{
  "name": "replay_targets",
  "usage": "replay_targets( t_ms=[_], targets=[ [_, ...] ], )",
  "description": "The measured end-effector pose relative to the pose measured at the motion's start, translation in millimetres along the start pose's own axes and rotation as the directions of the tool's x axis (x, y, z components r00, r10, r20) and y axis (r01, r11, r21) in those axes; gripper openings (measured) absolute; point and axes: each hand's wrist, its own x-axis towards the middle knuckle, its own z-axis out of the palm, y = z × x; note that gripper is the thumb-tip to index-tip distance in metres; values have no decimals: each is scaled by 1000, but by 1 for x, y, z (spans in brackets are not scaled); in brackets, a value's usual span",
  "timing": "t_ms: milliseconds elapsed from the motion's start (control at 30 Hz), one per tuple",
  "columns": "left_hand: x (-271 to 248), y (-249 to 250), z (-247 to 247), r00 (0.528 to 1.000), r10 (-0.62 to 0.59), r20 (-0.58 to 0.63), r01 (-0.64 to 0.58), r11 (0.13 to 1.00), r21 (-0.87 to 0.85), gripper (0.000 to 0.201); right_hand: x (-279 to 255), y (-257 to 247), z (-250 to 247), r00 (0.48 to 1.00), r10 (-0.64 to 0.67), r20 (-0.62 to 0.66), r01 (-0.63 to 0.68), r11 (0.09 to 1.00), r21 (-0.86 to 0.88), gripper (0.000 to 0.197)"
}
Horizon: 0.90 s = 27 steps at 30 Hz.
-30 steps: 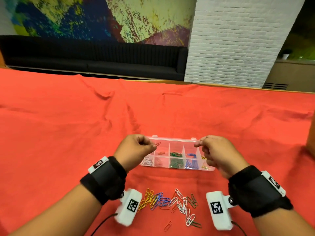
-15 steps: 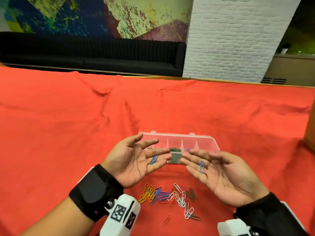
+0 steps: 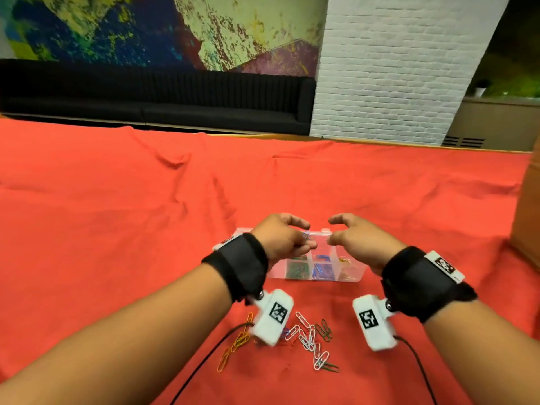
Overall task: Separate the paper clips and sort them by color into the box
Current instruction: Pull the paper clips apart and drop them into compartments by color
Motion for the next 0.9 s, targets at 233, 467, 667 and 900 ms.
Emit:
replay_targets(
  t_ms=[233, 467, 667, 900],
  targets=[
    [4, 5, -14, 943, 327, 57, -200, 421, 885, 30, -39, 38, -5, 951, -173, 258, 216, 965, -147, 11],
    [-83, -18, -70, 971, -55, 231, -231, 2, 973, 18, -76, 67, 7, 800, -26, 600, 375, 802, -465, 19],
    [-117, -58, -82, 974, -161, 160, -182, -132, 974, 41, -88, 55, 29, 760, -148, 633, 526, 713, -464, 17],
    [-118, -59, -93, 958, -166, 235, -189, 250, 950, 9, -89, 61, 41, 717, -207, 665, 617, 632, -469, 14]
  ],
)
